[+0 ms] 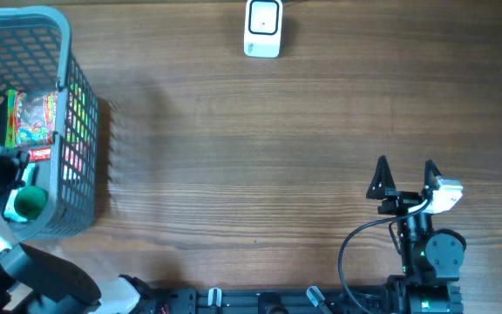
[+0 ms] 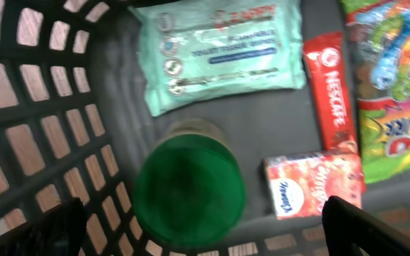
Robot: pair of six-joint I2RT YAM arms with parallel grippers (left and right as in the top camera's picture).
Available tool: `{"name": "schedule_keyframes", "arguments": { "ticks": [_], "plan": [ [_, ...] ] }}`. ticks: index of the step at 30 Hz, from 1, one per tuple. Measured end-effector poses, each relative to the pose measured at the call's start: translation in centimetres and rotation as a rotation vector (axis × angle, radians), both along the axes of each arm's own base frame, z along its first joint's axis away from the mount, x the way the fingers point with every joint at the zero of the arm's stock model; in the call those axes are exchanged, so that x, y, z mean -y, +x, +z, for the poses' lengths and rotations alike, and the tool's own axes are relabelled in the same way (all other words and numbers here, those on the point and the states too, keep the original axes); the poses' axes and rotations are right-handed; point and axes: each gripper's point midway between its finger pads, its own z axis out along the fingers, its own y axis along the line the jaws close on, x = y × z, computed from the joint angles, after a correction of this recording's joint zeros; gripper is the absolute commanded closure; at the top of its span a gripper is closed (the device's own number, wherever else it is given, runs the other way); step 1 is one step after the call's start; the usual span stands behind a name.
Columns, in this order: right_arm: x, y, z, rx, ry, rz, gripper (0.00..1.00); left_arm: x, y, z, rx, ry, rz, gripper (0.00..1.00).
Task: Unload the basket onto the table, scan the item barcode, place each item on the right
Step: 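Grasp the green-capped bottle with the left gripper and lift it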
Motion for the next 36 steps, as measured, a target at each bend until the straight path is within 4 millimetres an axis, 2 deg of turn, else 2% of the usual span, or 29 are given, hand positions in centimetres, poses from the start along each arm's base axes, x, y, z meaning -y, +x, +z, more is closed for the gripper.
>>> {"name": "schedule_keyframes", "arguments": {
  "ticks": [4, 10, 13, 16, 20, 23, 25, 30, 32, 33, 36],
  "plan": [
    [0.0, 0.0, 0.0, 0.000, 0.000, 0.000, 0.00, -0.6, -0.9, -1.3, 0.001, -0.005, 0.035, 0.00],
    [0.0, 0.0, 0.0, 0.000, 0.000, 0.000, 0.00, 0.0, -0.4, -4.0, 0.034, -0.033, 0.024, 0.00],
    [0.0, 0.0, 0.0, 0.000, 0.000, 0.000, 0.01, 0.1, -0.1, -4.8, 0.047, -0.046, 0.021, 0.00],
    [0.0, 0.0, 0.0, 0.000, 0.000, 0.000, 0.00, 0.2, 0.0, -5.5, 0.037, -0.063, 0.021, 0.00],
    [0.0, 0.0, 0.0, 0.000, 0.000, 0.000, 0.00, 0.5, 0.0, -7.5, -0.002, -0.120, 0.021, 0.00],
    [0.0, 0.0, 0.0, 0.000, 0.000, 0.000, 0.00, 1.1, 0.1, -8.8, -0.014, -0.175, 0.016, 0.17],
    [0.0, 0.0, 0.0, 0.000, 0.000, 0.000, 0.00, 1.7, -0.2, -9.2, -0.028, -0.206, 0.016, 0.34],
    [0.0, 0.0, 0.0, 0.000, 0.000, 0.000, 0.00, 2.0, -0.3, -9.2, -0.031, -0.220, 0.014, 0.48],
    [0.0, 0.0, 0.0, 0.000, 0.000, 0.000, 0.00, 2.2, -0.5, -8.9, -0.040, -0.230, 0.012, 0.48],
    [0.0, 0.0, 0.0, 0.000, 0.000, 0.000, 0.00, 2.4, -0.6, -8.3, -0.052, -0.244, 0.009, 0.48],
    [0.0, 0.0, 0.0, 0.000, 0.000, 0.000, 0.00, 1.2, 0.5, -4.6, -0.002, -0.192, 0.003, 0.47]
  ]
}}
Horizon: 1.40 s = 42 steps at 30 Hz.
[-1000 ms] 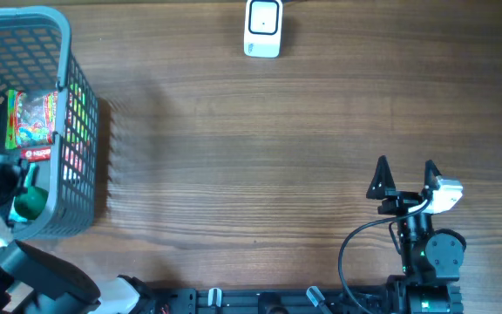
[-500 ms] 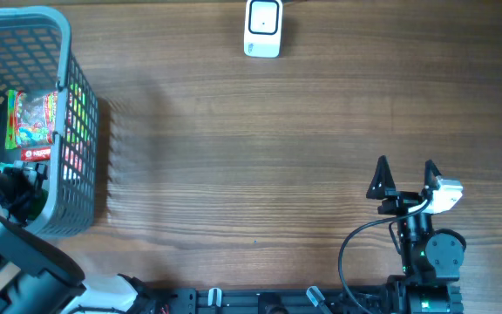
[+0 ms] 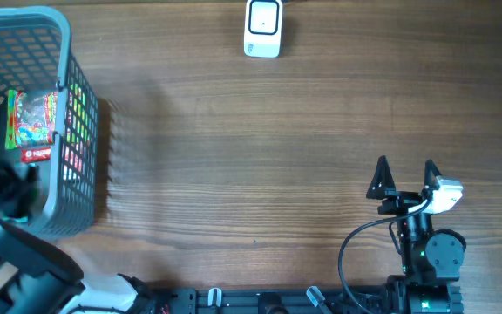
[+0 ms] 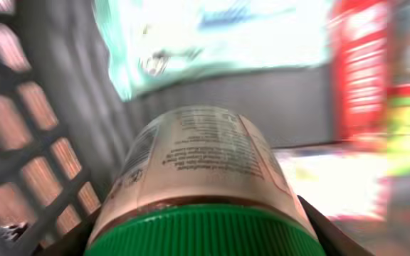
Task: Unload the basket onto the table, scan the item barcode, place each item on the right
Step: 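Grasp the green-capped bottle with the left gripper and lift it, then carry the bottle out and set it upright on the table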
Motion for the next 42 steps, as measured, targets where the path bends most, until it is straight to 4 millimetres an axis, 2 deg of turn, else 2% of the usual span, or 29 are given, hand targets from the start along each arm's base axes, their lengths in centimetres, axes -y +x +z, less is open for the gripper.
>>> {"name": "schedule_keyframes", "arguments": {
  "ticks": [1, 4, 6, 8, 10, 12, 13, 14, 15, 16, 17, 19, 20, 22, 25, 27, 31, 34, 39, 42],
  "plan": [
    [0.0, 0.0, 0.0, 0.000, 0.000, 0.000, 0.00, -1.0, 0.9, 3.1, 0.048, 0.051, 0.000, 0.47],
    [0.0, 0.0, 0.0, 0.000, 0.000, 0.000, 0.00, -1.9, 2.5, 9.7, 0.148, 0.157, -0.016, 0.47],
    [0.0, 0.0, 0.0, 0.000, 0.000, 0.000, 0.00, -1.8, 4.0, 14.3, 0.236, 0.227, -0.046, 0.46],
    [0.0, 0.0, 0.0, 0.000, 0.000, 0.000, 0.00, -0.8, 6.1, 19.5, 0.368, 0.298, -0.101, 0.45],
    [0.0, 0.0, 0.0, 0.000, 0.000, 0.000, 0.00, 3.2, 9.0, 27.4, 0.596, 0.379, -0.211, 0.43],
    [0.0, 0.0, 0.0, 0.000, 0.000, 0.000, 0.00, 5.9, 10.3, 30.6, 0.699, 0.401, -0.274, 0.43],
    [0.0, 0.0, 0.0, 0.000, 0.000, 0.000, 0.00, 8.1, 11.3, 32.8, 0.777, 0.416, -0.325, 0.43],
    [0.0, 0.0, 0.0, 0.000, 0.000, 0.000, 0.00, 10.6, 12.4, 34.5, 0.846, 0.412, -0.384, 0.43],
    [0.0, 0.0, 0.0, 0.000, 0.000, 0.000, 0.00, 14.5, 13.4, 35.7, 0.911, 0.374, -0.469, 0.44],
    [0.0, 0.0, 0.0, 0.000, 0.000, 0.000, 0.00, 18.3, 13.9, 35.6, 0.933, 0.309, -0.546, 0.44],
    [0.0, 0.0, 0.0, 0.000, 0.000, 0.000, 0.00, 21.2, 14.6, 34.7, 0.913, 0.256, -0.597, 0.44],
    [0.0, 0.0, 0.0, 0.000, 0.000, 0.000, 0.00, 26.1, 16.3, 31.5, 0.828, 0.179, -0.701, 0.43],
    [0.0, 0.0, 0.0, 0.000, 0.000, 0.000, 0.00, 28.7, 17.2, 29.2, 0.760, 0.137, -0.753, 0.43],
    [0.0, 0.0, 0.0, 0.000, 0.000, 0.000, 0.00, 32.4, 18.6, 24.1, 0.611, 0.086, -0.801, 0.43],
    [0.0, 0.0, 0.0, 0.000, 0.000, 0.000, 0.00, 36.7, 19.9, 15.4, 0.358, 0.046, -0.790, 0.44],
    [0.0, 0.0, 0.0, 0.000, 0.000, 0.000, 0.00, 38.5, 20.2, 10.5, 0.228, 0.033, -0.733, 0.43],
    [0.0, 0.0, 0.0, 0.000, 0.000, 0.000, 0.00, 41.9, 19.6, 2.8, 0.049, 0.000, -0.541, 0.44],
    [0.0, 0.0, 0.0, 0.000, 0.000, 0.000, 0.00, 44.1, 18.3, 0.6, -0.009, -0.016, -0.415, 0.41],
    [0.0, 0.0, 0.0, 0.000, 0.000, 0.000, 0.00, 48.5, 15.5, 0.2, -0.033, -0.060, -0.219, 0.31],
    [0.0, 0.0, 0.0, 0.000, 0.000, 0.000, 0.00, 51.4, 14.2, -0.7, -0.027, -0.097, -0.129, 0.32]
  ]
}}
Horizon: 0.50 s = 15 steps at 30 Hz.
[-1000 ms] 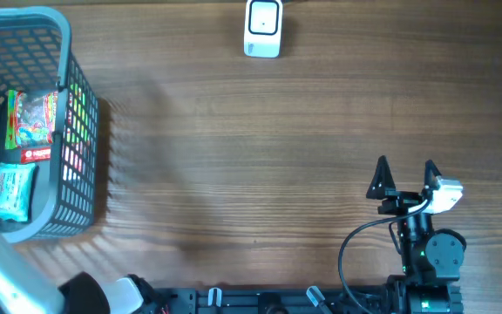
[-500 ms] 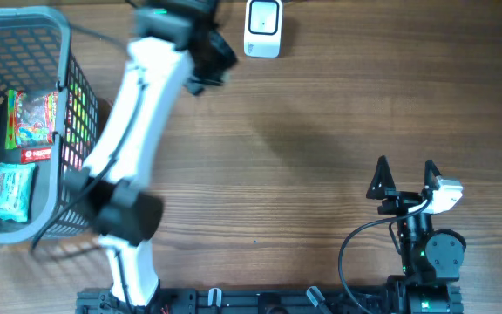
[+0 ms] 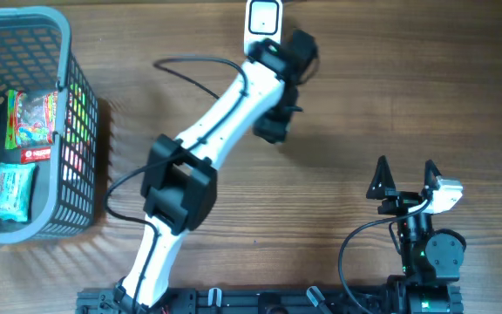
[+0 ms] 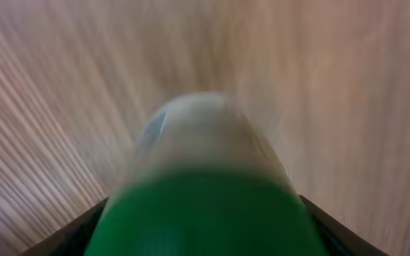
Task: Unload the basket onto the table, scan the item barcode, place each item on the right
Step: 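Carry the bottle out and set it upright on the table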
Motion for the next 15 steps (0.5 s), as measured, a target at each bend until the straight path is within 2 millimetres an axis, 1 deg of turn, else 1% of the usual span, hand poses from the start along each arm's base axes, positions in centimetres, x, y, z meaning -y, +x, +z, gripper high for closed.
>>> {"name": "schedule_keyframes", "arguments": {
  "ticks": [2, 4, 6, 7, 9, 10, 13, 15],
  "plan": [
    [0.0, 0.0, 0.0, 0.000, 0.000, 0.000, 0.00, 2.4, -0.8, -0.9, 0.008, -0.038, 0.055, 0.34],
    [0.0, 0.0, 0.0, 0.000, 0.000, 0.000, 0.00, 3.7, -1.6, -1.7, 0.007, -0.054, 0.074, 0.30],
    [0.0, 0.0, 0.0, 0.000, 0.000, 0.000, 0.00, 4.9, -2.1, -3.0, 0.018, -0.068, 0.048, 0.13],
    [0.0, 0.0, 0.0, 0.000, 0.000, 0.000, 0.00, 5.2, -2.6, -3.7, 0.015, -0.066, 0.037, 0.00],
    [0.0, 0.0, 0.0, 0.000, 0.000, 0.000, 0.00, 5.2, -3.5, -4.8, 0.000, -0.052, 0.024, 0.00],
    [0.0, 0.0, 0.0, 0.000, 0.000, 0.000, 0.00, 5.2, -3.6, -4.9, -0.002, -0.050, 0.023, 0.00],
    [0.0, 0.0, 0.0, 0.000, 0.000, 0.000, 0.00, 5.9, -2.2, -4.6, 0.041, -0.094, 0.032, 0.00],
    [0.0, 0.0, 0.0, 0.000, 0.000, 0.000, 0.00, 5.9, -1.0, -3.5, 0.070, -0.119, 0.045, 0.00]
  ]
}}
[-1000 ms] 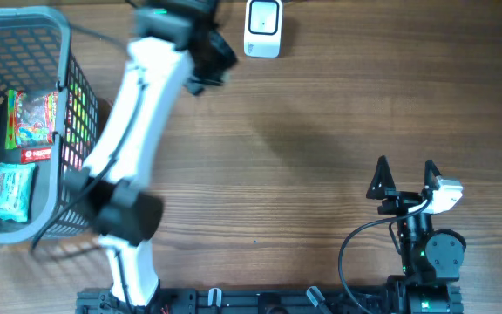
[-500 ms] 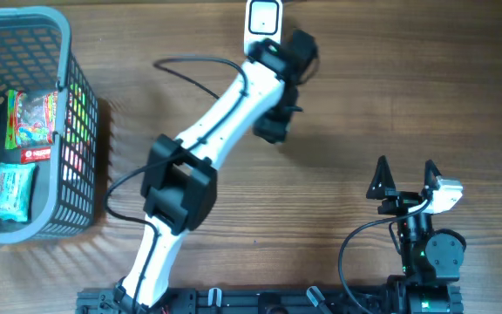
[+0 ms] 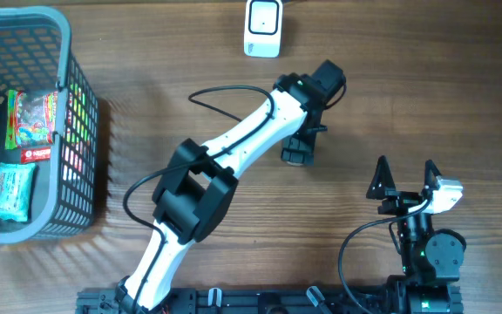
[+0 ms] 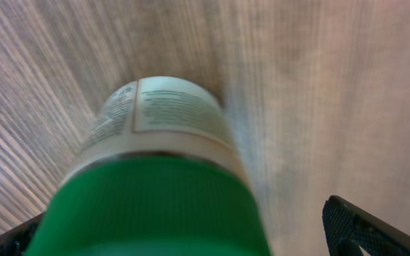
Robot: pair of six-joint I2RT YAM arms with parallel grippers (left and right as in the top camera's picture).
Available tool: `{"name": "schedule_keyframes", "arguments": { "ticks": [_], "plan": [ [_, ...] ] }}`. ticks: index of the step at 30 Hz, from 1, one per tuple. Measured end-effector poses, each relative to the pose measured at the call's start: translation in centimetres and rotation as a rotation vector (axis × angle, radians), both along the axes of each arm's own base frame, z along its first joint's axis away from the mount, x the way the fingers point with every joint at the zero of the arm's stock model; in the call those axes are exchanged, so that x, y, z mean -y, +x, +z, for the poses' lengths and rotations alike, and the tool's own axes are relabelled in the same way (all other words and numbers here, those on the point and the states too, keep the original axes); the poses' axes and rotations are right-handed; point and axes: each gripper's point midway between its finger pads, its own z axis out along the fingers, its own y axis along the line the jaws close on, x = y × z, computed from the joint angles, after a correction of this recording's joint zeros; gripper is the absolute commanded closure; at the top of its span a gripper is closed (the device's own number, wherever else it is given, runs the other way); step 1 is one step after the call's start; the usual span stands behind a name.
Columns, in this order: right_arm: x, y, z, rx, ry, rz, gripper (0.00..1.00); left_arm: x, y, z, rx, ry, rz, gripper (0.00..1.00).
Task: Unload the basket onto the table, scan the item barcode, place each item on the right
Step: 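Carry the bottle out and set it upright on the table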
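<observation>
A jar [image 4: 166, 117] with a green lid [image 4: 155, 206] and a printed label stands with its base against the wooden table. My left gripper [image 4: 191, 238] is open around it. The right finger [image 4: 376, 227] stands clear of the lid and the left finger barely shows at the frame's corner. Overhead, the left gripper [image 3: 297, 150] is right of the table's middle and hides the jar beneath it. The white barcode scanner [image 3: 262, 28] sits at the far edge. My right gripper [image 3: 405, 177] is open near the front right, holding nothing.
A grey mesh basket [image 3: 81, 131] at the far left holds a candy bag [image 3: 31, 118], a red bar and a pale green wipes pack [image 3: 11, 192]. The left arm stretches diagonally over the table from the front edge, with a black cable looping beside it.
My left gripper has moved from just below the scanner to a spot nearer and to the right. Its fingers were tight on the green lid then and are now spread wide of it.
My left gripper hung open over the green-lidded jar in the basket. Then it was shut on the jar there. Later it held the jar over the table by the scanner. Now the jar is on the wood with the fingers apart. The right arm stayed still.
</observation>
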Motion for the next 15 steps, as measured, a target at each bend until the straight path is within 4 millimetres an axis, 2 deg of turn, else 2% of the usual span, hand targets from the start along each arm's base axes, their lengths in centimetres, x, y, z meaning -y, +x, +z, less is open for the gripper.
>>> {"name": "schedule_keyframes", "arguments": {
  "ticks": [1, 4, 6, 8, 9, 11, 12, 13, 14, 15],
  "plan": [
    [0.0, 0.0, 0.0, 0.000, 0.000, 0.000, 0.00, 0.2, 0.7, 1.0, 0.028, -0.017, 0.001, 0.00],
    [0.0, 0.0, 0.0, 0.000, 0.000, 0.000, 0.00, 1.0, 4.0, 8.6, 0.238, -0.099, -0.068, 0.00],
    [0.0, 0.0, 0.0, 0.000, 0.000, 0.000, 0.00, 0.7, 5.3, 15.6, 0.416, -0.135, -0.143, 0.00],
    [0.0, 0.0, 0.0, 0.000, 0.000, 0.000, 0.00, -1.4, 5.0, 23.5, 0.591, -0.147, -0.215, 0.00],
    [0.0, 0.0, 0.0, 0.000, 0.000, 0.000, 0.00, -3.4, 4.3, 28.3, 0.700, -0.140, -0.256, 0.00],
    [0.0, 0.0, 0.0, 0.000, 0.000, 0.000, 0.00, -8.1, 2.5, 34.5, 0.845, -0.074, -0.300, 0.00],
    [0.0, 0.0, 0.0, 0.000, 0.000, 0.000, 0.00, -10.5, 1.6, 36.3, 0.884, -0.028, -0.304, 0.00],
    [0.0, 0.0, 0.0, 0.000, 0.000, 0.000, 0.00, -13.9, 0.4, 37.7, 0.910, 0.050, -0.300, 0.00],
    [0.0, 0.0, 0.0, 0.000, 0.000, 0.000, 0.00, -17.6, -0.8, 38.9, 0.925, 0.145, -0.281, 0.00],
    [0.0, 0.0, 0.0, 0.000, 0.000, 0.000, 0.00, -20.4, -1.7, 39.3, 0.920, 0.226, -0.260, 0.00]
  ]
}}
